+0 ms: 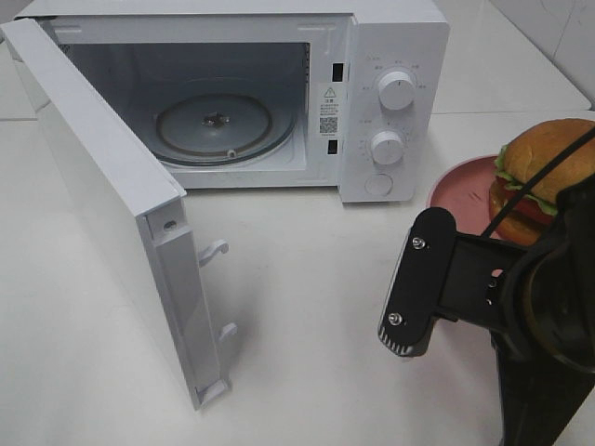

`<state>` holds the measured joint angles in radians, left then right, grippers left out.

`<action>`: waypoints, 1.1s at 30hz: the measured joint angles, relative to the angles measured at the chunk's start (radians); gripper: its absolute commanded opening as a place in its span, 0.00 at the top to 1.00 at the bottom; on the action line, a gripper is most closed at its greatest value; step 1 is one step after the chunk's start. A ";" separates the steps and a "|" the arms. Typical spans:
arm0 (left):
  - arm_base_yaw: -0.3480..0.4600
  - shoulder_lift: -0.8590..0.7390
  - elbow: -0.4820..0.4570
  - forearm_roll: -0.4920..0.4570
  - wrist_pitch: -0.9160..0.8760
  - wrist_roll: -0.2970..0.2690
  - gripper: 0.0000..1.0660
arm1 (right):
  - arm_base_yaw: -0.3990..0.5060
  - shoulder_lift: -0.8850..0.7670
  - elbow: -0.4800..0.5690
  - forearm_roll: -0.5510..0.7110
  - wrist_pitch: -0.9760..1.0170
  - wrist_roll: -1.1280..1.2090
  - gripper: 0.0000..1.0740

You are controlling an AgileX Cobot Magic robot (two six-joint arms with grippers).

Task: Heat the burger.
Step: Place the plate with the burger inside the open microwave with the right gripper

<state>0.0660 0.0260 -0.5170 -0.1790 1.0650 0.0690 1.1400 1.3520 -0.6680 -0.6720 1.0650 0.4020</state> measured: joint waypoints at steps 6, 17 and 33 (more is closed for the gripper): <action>0.000 0.000 0.000 0.000 0.000 0.000 0.08 | 0.000 0.000 0.000 -0.026 -0.033 -0.111 0.99; 0.000 0.000 0.000 0.000 0.000 0.000 0.08 | 0.000 0.000 0.000 -0.054 -0.147 -0.264 0.98; 0.000 0.000 0.000 0.000 0.000 0.000 0.08 | 0.003 0.001 0.005 -0.109 -0.290 -0.380 1.00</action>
<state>0.0660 0.0260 -0.5170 -0.1790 1.0650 0.0690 1.1430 1.3530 -0.6630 -0.7810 0.7750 0.0220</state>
